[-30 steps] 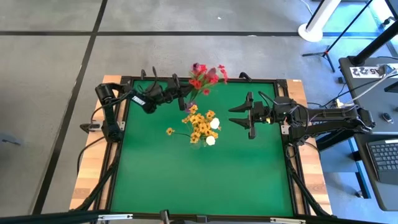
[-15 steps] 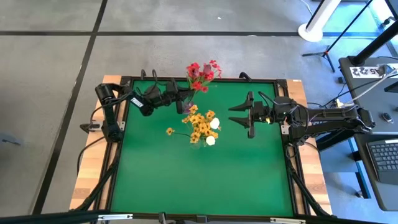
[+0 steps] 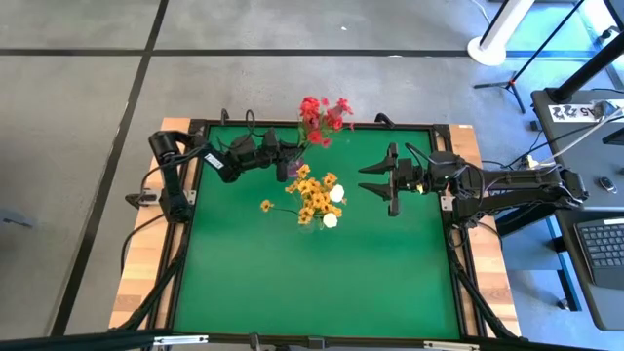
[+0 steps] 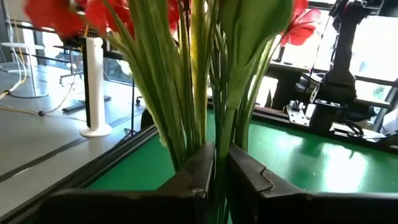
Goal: Sort flowers into vase by color
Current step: Put the red flower into the violet vase, then return to Home Position
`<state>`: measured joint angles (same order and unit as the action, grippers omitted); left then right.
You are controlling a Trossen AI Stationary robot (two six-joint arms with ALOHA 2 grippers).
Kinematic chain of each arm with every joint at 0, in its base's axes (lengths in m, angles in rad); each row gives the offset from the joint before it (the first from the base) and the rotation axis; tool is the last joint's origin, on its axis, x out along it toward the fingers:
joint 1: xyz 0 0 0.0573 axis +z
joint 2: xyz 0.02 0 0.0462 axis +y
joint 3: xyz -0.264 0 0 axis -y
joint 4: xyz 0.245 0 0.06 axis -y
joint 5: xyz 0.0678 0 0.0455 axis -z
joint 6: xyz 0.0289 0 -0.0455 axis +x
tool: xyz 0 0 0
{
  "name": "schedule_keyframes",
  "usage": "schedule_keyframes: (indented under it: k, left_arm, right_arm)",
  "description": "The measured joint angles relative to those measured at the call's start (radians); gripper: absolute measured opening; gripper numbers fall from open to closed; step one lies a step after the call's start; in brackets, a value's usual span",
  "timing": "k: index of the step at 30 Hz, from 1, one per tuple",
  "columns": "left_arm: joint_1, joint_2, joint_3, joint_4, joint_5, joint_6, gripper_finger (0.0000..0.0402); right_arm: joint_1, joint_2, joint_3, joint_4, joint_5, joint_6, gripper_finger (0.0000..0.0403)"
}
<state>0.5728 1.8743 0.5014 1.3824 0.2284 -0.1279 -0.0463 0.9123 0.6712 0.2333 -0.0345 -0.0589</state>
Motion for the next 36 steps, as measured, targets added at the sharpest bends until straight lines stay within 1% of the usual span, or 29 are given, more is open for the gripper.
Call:
schedule_keyframes:
  k: [4, 12, 19, 24, 28, 36]
  left_arm:
    - [0.0, -0.022, 0.0, -0.031, 0.02, -0.003, 0.0043]
    - [0.0, -0.114, -0.018, -0.165, 0.021, -0.002, 0.0083]
    - [0.006, -0.191, -0.064, -0.228, -0.005, -0.001, 0.0105]
    - [0.012, -0.23, -0.076, -0.298, -0.027, -0.001, 0.0121]
    - [0.011, -0.27, -0.076, -0.375, -0.029, -0.002, 0.0149]
    - [0.011, -0.398, -0.077, -0.532, -0.03, 0.0, 0.0226]
  right_arm:
    - [0.0, 0.0, 0.0, 0.0, 0.0, 0.0, 0.0169]
    - [0.0, 0.0, 0.0, -0.001, 0.0, 0.001, 0.0169]
    - [0.0, 0.0, 0.0, -0.006, 0.0, 0.001, 0.0169]
    - [0.0, 0.0, 0.0, -0.006, 0.0, 0.001, 0.0169]
    - [0.0, 0.0, 0.0, -0.006, 0.0, 0.002, 0.0169]
    - [0.0, 0.0, 0.0, -0.007, 0.0, 0.003, 0.017]
